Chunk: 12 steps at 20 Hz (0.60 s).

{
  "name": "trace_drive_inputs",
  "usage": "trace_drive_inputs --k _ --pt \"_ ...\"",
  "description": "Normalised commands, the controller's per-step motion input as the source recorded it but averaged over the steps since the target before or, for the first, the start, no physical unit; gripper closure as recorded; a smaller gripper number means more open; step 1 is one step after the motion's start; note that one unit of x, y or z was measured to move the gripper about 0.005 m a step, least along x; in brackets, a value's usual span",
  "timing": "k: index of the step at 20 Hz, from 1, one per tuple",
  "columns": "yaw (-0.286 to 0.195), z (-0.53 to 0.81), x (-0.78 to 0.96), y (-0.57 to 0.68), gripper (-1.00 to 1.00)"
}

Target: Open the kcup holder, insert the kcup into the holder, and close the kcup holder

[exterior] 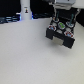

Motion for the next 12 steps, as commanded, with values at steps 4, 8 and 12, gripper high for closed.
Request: trace_drive_inputs --k 4,8,12 --pt "0.011 0.16 0.69 -0.38 -1.00" --pt "0.000 0.09 0.74 -0.34 -1.00" --pt "-0.008 0.00 0.81 -0.27 -1.00"
